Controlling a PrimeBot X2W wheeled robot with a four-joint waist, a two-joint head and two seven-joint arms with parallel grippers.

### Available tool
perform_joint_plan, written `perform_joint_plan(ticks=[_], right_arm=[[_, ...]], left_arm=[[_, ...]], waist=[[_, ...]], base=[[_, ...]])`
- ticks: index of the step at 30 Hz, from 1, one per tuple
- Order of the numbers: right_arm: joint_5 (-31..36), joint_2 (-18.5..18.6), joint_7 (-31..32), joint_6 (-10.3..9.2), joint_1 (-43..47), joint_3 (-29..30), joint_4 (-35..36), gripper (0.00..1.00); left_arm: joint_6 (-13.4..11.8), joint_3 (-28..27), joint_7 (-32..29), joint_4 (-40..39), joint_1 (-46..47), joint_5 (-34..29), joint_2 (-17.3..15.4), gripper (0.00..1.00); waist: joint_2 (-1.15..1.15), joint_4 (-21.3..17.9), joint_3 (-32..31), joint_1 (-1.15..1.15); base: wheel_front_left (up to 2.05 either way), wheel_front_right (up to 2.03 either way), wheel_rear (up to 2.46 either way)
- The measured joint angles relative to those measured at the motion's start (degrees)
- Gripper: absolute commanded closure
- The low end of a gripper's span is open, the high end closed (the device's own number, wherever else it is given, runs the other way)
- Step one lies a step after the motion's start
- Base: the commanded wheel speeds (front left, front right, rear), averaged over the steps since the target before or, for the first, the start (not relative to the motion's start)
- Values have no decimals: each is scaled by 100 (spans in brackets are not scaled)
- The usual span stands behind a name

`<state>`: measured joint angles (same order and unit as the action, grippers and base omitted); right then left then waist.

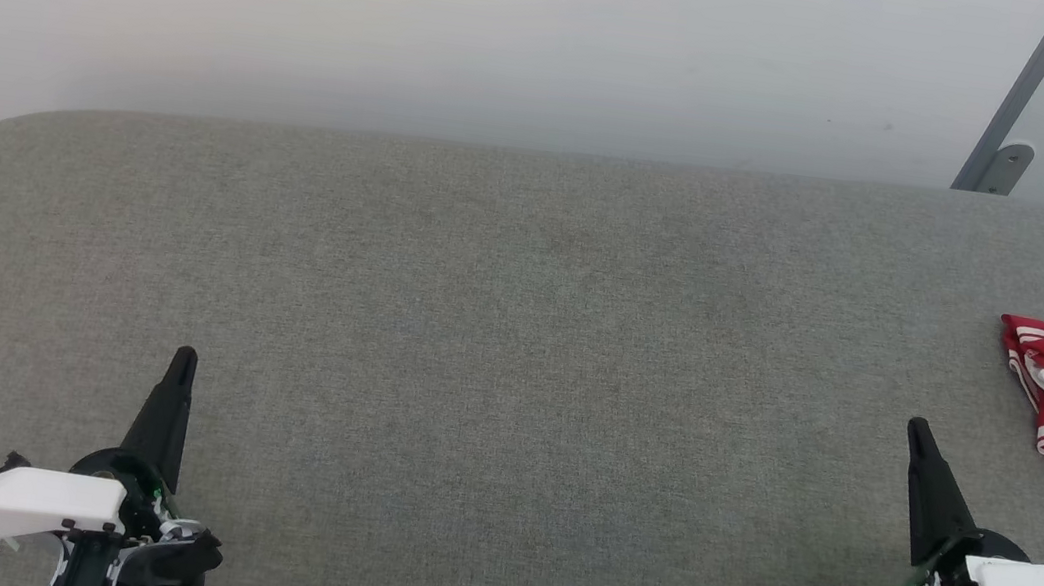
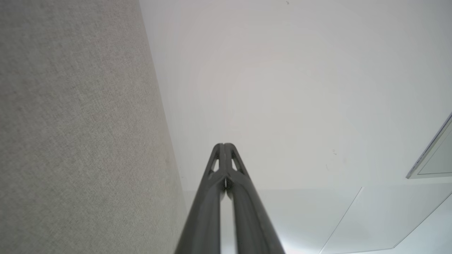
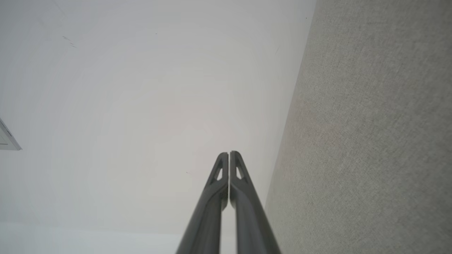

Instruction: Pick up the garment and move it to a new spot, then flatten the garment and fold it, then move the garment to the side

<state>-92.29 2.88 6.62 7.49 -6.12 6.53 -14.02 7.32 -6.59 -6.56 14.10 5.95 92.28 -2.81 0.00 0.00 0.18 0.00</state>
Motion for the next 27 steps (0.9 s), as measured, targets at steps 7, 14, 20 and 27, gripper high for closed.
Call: perform_joint_plan(ticks=[7,14,20,27], right_arm=[[0,0,0,0,-1,1,0,100],[0,0,0,0,-1,1,0,100],[0,0,-1,0,-1,1,0,100],[0,0,-1,0,-1,-1,0,100]], left_arm=[[0,2,0,0,0,1,0,100],[0,4,0,0,0,2,0,100],[0,4,0,0,0,2,0,100],[0,3,0,0,0,2,0,100]], waist=[[0,0,0,0],[0,0,0,0],[0,0,0,0],[0,0,0,0]], base=[[0,0,0],[0,0,0],[0,0,0],[0,0,0]])
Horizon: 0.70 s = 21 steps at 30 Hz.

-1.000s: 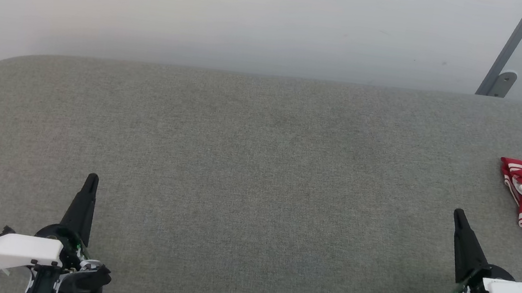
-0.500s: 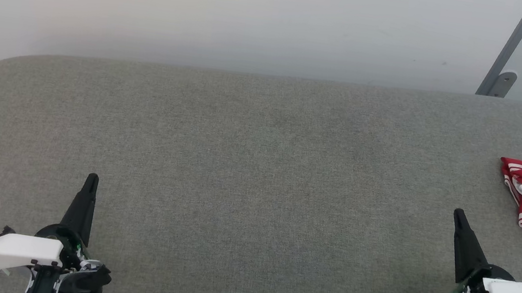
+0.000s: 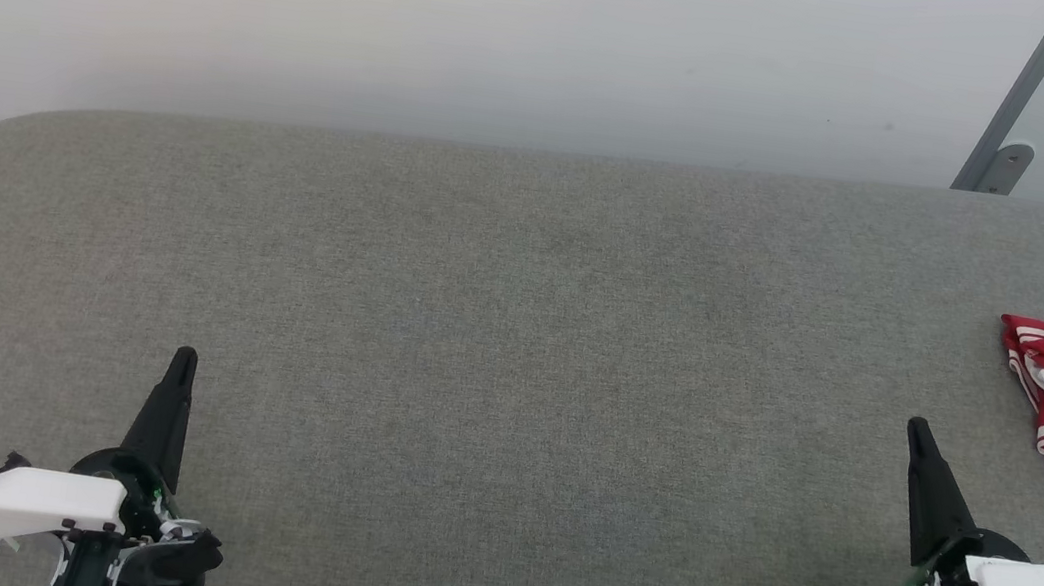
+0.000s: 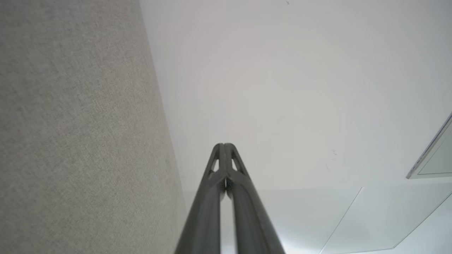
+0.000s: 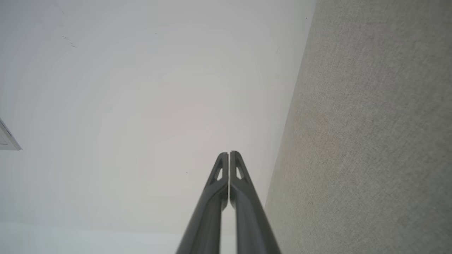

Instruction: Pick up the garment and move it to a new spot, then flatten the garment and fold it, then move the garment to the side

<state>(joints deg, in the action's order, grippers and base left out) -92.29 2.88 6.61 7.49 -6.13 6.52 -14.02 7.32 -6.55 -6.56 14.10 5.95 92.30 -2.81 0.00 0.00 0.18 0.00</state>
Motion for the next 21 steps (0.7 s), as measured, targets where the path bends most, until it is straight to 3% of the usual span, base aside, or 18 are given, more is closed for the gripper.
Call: perform_joint_plan(ticks=[21], right_arm=[[0,0,1,0,0,0,0,100]], left_arm=[[0,2,0,0,0,1,0,100]], waist=[[0,0,0,0]], base=[[0,0,0]])
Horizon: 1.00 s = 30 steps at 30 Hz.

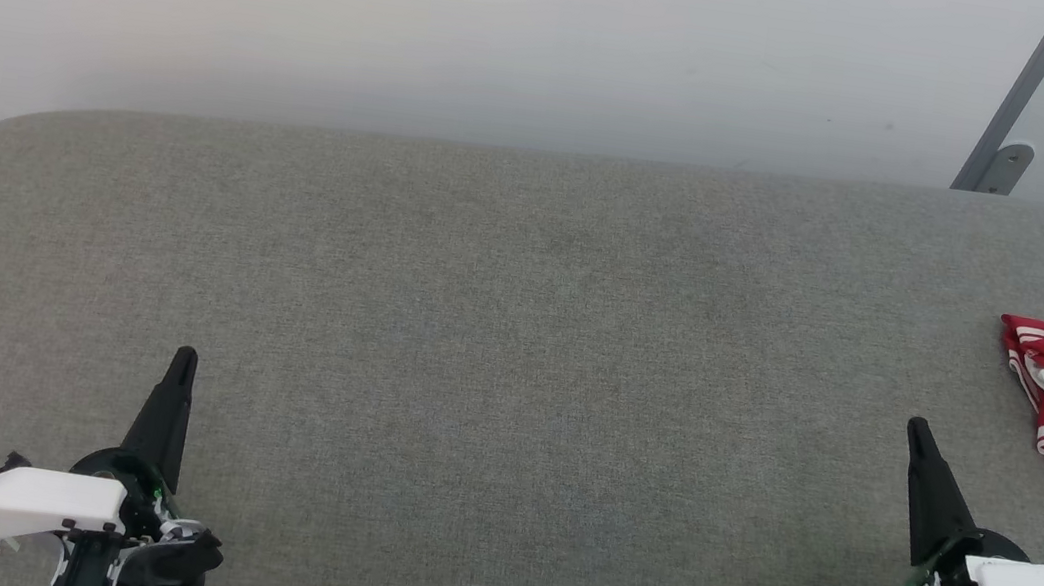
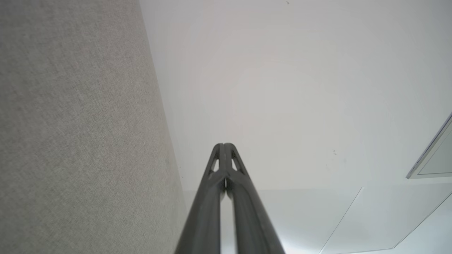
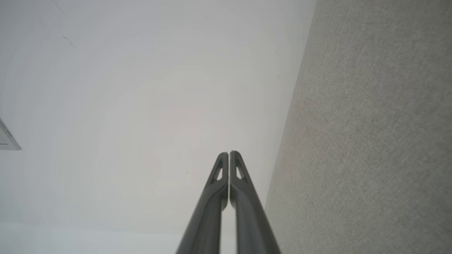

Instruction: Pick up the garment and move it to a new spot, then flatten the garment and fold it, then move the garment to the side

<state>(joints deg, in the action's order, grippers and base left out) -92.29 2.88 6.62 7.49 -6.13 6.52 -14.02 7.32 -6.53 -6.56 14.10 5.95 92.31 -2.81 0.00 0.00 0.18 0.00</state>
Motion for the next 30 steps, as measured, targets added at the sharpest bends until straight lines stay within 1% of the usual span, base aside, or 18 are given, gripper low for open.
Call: perform_joint_plan(ticks=[30], right_arm=[[0,0,0,0,0,-1,0,100]], left_arm=[[0,3,0,0,0,0,0,100]], waist=[[0,0,0,0]], base=[[0,0,0]])
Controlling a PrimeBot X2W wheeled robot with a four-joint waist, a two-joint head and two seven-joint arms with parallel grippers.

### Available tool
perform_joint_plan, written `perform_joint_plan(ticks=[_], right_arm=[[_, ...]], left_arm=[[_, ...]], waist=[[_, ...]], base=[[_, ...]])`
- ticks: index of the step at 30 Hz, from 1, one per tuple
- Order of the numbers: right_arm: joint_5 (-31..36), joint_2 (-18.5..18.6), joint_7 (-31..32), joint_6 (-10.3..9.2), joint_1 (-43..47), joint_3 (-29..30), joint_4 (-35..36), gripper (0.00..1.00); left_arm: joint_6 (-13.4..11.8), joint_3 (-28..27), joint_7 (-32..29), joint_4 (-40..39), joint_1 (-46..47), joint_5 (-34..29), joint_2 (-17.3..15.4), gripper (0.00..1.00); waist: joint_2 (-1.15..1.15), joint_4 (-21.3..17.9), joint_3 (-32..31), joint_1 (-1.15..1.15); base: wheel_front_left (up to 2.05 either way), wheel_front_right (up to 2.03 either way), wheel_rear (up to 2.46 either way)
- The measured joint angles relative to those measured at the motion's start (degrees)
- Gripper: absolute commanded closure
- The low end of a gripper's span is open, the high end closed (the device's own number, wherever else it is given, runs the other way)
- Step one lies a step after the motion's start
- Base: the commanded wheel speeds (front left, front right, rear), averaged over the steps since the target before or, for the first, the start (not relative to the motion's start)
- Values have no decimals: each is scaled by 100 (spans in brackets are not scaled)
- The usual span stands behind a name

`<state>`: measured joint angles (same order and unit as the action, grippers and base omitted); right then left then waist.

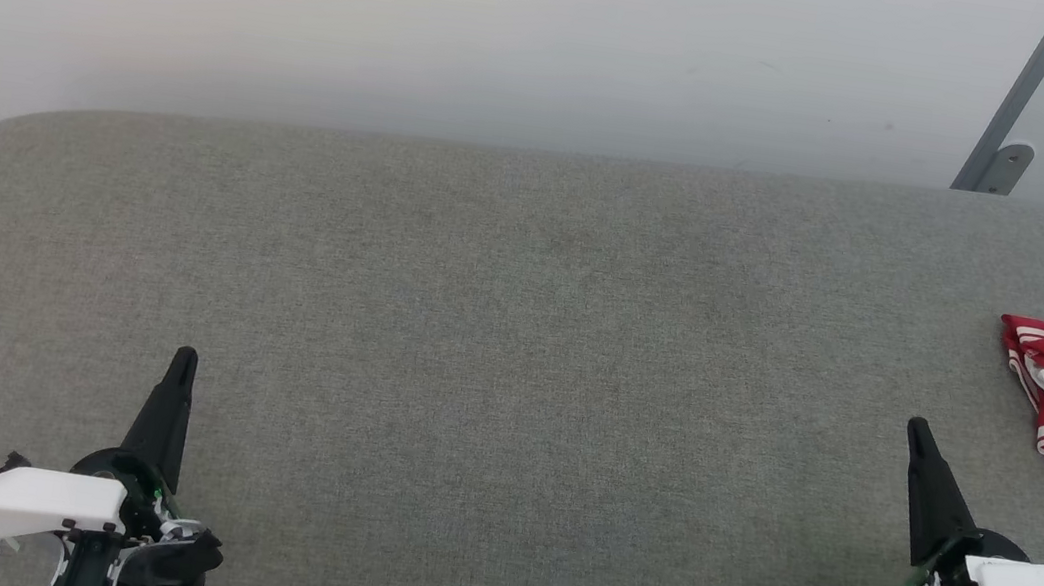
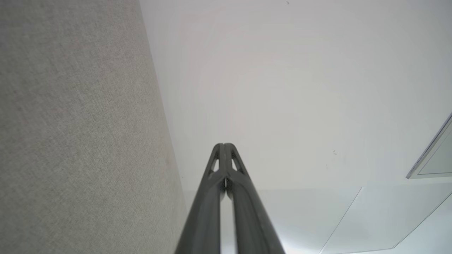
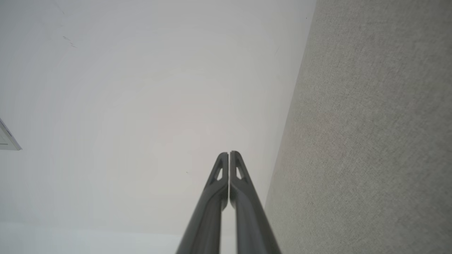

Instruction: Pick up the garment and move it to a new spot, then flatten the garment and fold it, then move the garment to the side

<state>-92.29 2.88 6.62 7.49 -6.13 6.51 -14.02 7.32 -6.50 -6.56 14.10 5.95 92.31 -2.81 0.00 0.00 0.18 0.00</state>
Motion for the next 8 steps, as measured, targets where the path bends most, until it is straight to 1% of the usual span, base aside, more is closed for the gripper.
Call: perform_joint_plan(ticks=[8], right_arm=[[0,0,0,0,0,2,-1,100]], left_arm=[[0,-2,1,0,0,0,0,100]], waist=[[0,0,0,0]], base=[[0,0,0]])
